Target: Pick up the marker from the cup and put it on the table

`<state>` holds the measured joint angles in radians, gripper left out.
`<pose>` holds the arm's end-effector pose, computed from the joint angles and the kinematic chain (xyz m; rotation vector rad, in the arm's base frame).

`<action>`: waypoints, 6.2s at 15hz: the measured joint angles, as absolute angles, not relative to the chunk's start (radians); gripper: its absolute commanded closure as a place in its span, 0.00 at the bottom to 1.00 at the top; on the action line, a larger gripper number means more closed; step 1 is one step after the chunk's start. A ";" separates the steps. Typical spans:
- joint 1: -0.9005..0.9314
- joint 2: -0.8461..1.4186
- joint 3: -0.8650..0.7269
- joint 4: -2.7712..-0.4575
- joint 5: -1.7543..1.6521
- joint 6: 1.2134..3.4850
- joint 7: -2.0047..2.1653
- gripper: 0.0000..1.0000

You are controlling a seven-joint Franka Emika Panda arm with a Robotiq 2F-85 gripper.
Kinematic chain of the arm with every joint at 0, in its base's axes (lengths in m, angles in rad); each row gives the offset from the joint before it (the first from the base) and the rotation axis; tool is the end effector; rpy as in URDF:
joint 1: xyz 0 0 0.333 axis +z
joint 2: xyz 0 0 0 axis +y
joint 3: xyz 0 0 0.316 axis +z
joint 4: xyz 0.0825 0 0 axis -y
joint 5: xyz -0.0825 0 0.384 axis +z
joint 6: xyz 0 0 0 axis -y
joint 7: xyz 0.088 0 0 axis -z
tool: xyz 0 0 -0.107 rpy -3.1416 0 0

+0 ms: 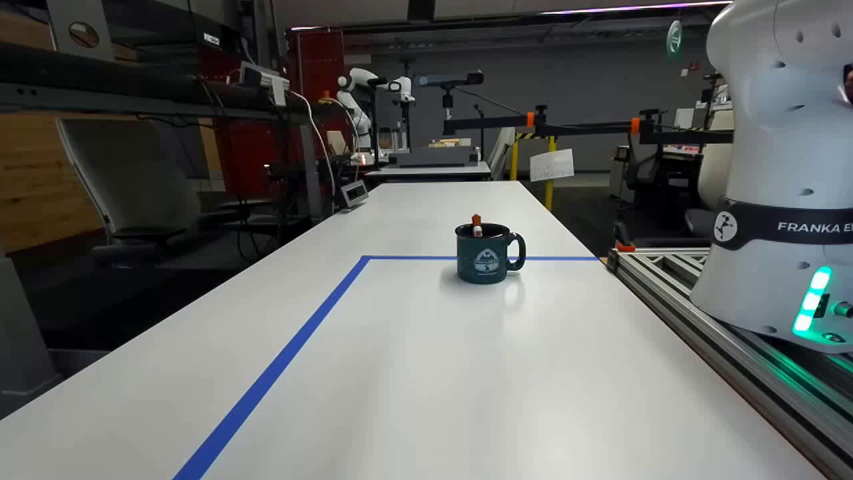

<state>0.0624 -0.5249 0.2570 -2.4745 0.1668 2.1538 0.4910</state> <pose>0.3865 0.1415 0.4880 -3.0104 0.4108 -0.2616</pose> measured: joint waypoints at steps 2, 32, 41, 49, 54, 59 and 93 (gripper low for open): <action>0.062 -0.526 0.257 -2.473 0.167 2.154 0.491 0.00; 0.062 -0.523 0.256 -2.473 0.166 2.154 0.491 0.00; -0.057 -0.523 0.337 -2.518 -0.125 2.175 0.890 0.00; -0.139 -0.564 0.339 -2.640 -0.343 2.172 1.281 0.00; -0.211 -0.572 0.321 -2.722 -0.477 2.165 1.513 0.00; -0.266 -0.560 0.278 -2.761 -0.571 2.123 1.699 0.00; -0.289 -0.191 -0.076 -2.756 -0.728 2.416 1.828 0.42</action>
